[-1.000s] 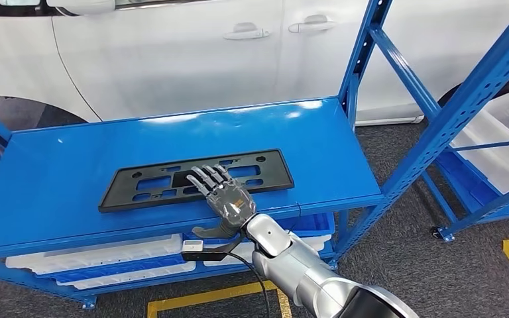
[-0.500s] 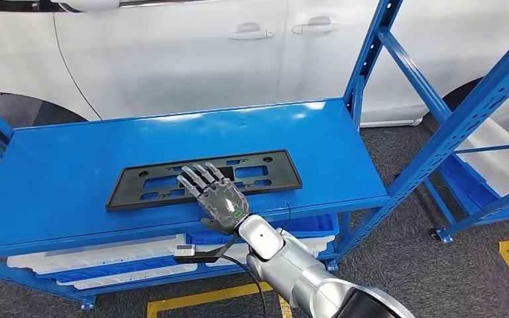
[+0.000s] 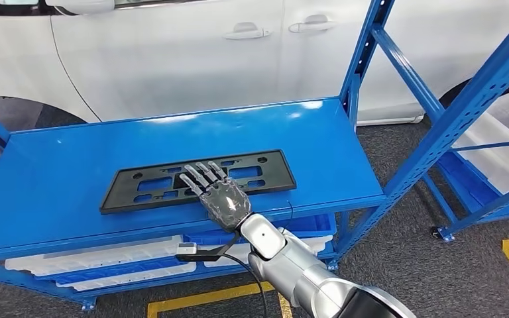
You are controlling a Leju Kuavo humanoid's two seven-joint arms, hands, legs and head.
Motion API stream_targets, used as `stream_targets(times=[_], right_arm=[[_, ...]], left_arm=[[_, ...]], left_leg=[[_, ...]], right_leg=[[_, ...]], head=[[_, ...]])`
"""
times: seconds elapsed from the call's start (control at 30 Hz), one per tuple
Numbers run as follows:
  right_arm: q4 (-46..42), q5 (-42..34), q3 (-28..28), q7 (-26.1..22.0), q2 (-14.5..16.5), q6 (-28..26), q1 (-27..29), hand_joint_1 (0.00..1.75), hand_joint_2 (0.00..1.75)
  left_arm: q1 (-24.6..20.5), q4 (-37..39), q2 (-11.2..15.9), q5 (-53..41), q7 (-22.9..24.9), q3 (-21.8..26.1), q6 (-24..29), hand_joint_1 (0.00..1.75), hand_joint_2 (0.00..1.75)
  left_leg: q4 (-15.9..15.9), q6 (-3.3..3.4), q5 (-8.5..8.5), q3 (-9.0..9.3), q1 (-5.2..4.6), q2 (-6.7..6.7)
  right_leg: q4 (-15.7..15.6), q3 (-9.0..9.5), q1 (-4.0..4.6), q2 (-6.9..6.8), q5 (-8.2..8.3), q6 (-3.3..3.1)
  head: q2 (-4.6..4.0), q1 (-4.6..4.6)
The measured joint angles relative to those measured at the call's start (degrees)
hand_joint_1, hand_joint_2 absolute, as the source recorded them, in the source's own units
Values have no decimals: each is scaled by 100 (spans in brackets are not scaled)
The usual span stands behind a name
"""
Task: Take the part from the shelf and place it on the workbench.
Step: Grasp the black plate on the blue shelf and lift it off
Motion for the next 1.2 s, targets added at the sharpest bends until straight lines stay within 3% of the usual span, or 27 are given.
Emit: stream_targets(times=[0.07,0.13,0.17,0.2,0.23,0.3,0.37,0.47,0.53,0.63,0.67,0.7,0.73,0.8,0.87,0.93,1.03,1.13,1.17,1.2], right_arm=[[-1,-20,-34,-34,22,-1,-10,0,175],[5,1,-69,-39,41,-1,-13,0,175],[9,29,-79,-34,49,-1,-12,0,175],[11,65,-81,-29,60,-1,-11,0,175],[13,101,-81,-24,79,-1,-13,0,175],[13,157,-81,-21,132,-1,-29,0,87],[14,188,-81,-21,173,-1,-51,0,0],[18,226,-81,-20,208,-1,-66,0,0],[20,254,-81,-16,221,-2,-82,0,0],[39,290,-81,-4,221,-3,-84,0,0],[54,297,-81,-1,220,-3,-76,0,0],[69,301,-81,1,220,-3,-70,0,0],[80,304,-81,1,220,-3,-68,0,0],[96,319,-80,1,222,-3,-81,0,0],[104,342,-79,-5,233,-3,-102,0,0],[110,361,-79,-12,248,-3,-112,0,0],[115,374,-79,-15,284,-3,-121,0,0],[126,377,-78,-16,320,-3,-127,0,0],[137,378,-77,-16,323,-3,-122,0,0],[149,379,-76,-17,323,-3,-116,0,0]], left_arm=[[-1,0,8,0,3,-5,-1,0,0],[1,-1,19,0,3,-5,-4,0,0],[2,0,25,0,2,-5,-5,0,0],[4,-1,29,0,3,-5,-7,0,0],[4,-1,34,1,4,-5,-7,0,0],[-4,-1,43,1,5,-5,-7,0,0],[-21,-1,48,-3,7,-6,-4,0,0],[-28,-1,48,-12,7,-6,-2,0,0],[-30,-1,46,-6,7,-7,-2,0,0],[-36,-1,49,0,7,-8,-7,0,0],[-34,-1,51,0,7,-8,-9,0,0],[-32,-1,53,0,7,-8,-9,0,0],[-32,-1,54,0,7,-8,-9,0,0],[-34,0,51,0,6,-8,-10,0,0],[-36,1,42,0,2,-8,-13,0,0],[-38,2,38,0,-7,-8,-11,0,0],[-42,2,44,0,-20,-8,-9,0,0],[-37,1,44,0,-26,-8,-9,0,0],[-34,1,45,0,-26,-8,-8,0,0],[-30,1,46,0,-26,-8,-8,0,0]], left_leg=[[504,-47,-303,-216,12,2],[1272,-83,-639,-573,18,2],[1501,-96,-684,-685,21,2],[1517,-105,-615,-699,26,3],[1299,-110,-445,-604,33,4],[502,-99,-64,-234,42,13],[21,-35,68,-18,26,10],[-38,83,64,-3,18,-4],[-72,151,84,22,43,-1],[-77,203,82,25,40,5],[-74,207,78,26,37,3],[-72,207,72,31,35,0],[-70,203,64,43,34,-5],[-69,180,40,76,28,-17],[-65,133,14,87,11,-23],[-83,68,1,93,1,-21],[60,-20,-118,57,12,-12],[1081,-94,-586,-449,27,-11],[1399,-114,-675,-631,33,-10],[1524,-129,-648,-724,39,-10]], right_leg=[[-36,25,-21,-10,14,-42],[-31,22,-13,-15,9,-60],[-27,22,-9,-16,6,-63],[-20,22,-9,-14,2,-63],[-9,25,-11,-9,-5,-58],[36,20,-5,5,-34,-24],[81,-4,16,11,-57,27],[86,-8,19,5,-67,109],[300,-90,11,2,-215,166],[1357,-616,-15,-3,-699,225],[1642,-774,-20,-3,-767,233],[1724,-836,-22,-3,-722,231],[1565,-778,-23,-3,-569,218],[789,-419,-7,-1,-157,155],[191,-140,24,1,31,95],[67,-91,47,4,16,57],[-25,-18,-2,-1,32,-23],[-53,26,-9,-11,13,-83],[-50,31,-4,-12,2,-89],[-46,41,-3,-11,-11,-89]], head=[[0,0],[0,-1],[0,0],[0,-1],[0,-1],[0,-1],[0,-1],[0,1],[0,1],[0,1],[0,1],[0,1],[0,1],[0,1],[0,1],[0,1],[0,0],[0,-1],[0,-1],[0,-1]])
